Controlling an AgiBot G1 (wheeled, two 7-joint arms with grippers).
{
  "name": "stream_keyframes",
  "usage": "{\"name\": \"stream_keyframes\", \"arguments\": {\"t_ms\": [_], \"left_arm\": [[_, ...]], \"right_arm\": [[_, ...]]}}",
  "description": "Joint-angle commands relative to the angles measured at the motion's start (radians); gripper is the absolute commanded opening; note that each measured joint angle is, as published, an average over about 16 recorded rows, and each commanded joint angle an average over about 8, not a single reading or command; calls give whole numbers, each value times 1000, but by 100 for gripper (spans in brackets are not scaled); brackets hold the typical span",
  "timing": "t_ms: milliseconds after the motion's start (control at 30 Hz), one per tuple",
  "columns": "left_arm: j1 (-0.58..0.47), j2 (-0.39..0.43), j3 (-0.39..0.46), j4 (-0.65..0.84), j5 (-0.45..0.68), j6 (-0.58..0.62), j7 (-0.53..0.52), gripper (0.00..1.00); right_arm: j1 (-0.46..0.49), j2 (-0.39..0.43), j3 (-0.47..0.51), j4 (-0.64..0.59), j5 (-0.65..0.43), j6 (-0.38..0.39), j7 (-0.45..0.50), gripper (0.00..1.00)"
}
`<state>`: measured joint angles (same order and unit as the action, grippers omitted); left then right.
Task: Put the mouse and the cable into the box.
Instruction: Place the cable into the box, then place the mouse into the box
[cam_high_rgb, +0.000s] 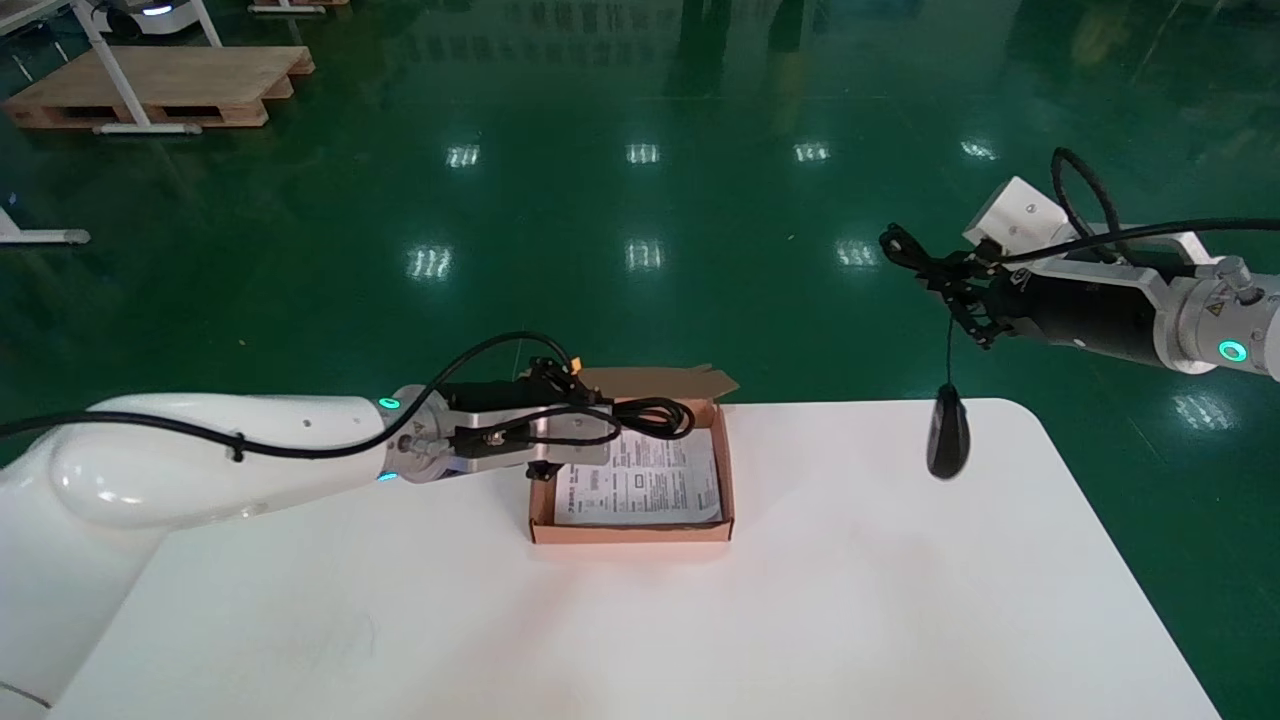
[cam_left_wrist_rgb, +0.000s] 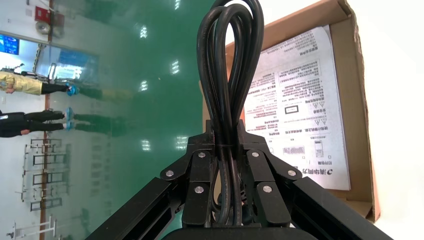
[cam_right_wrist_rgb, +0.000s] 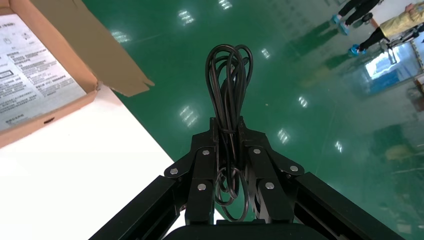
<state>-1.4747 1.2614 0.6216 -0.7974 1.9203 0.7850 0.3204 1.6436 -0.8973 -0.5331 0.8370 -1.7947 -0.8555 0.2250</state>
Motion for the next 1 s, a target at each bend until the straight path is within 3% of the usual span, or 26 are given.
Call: {"name": "stream_keyframes", "arguments": {"t_ms": [33, 167, 367, 567, 867, 1000], "left_arm": [[-2, -12, -3, -10, -5, 19, -10, 0], [26, 16, 14, 9, 46, -70, 19, 0], [103, 95, 83, 48, 92, -345, 134, 0], [127, 108, 235, 52, 10, -503, 217, 0], [107, 105, 396, 117, -129, -578, 228, 0], [96, 106, 437, 142, -169, -594, 224, 47]], "right_arm": [[-3, -1, -1, -2, 0, -1, -1, 0], [-3, -1, -1, -2, 0, 0, -1, 0], [-3, -1, -1, -2, 0, 0, -1, 0], [-3, -1, -1, -2, 0, 0, -1, 0], [-3, -1, -1, -2, 0, 0, -1, 0], [-3, -1, -1, -2, 0, 0, -1, 0]]}}
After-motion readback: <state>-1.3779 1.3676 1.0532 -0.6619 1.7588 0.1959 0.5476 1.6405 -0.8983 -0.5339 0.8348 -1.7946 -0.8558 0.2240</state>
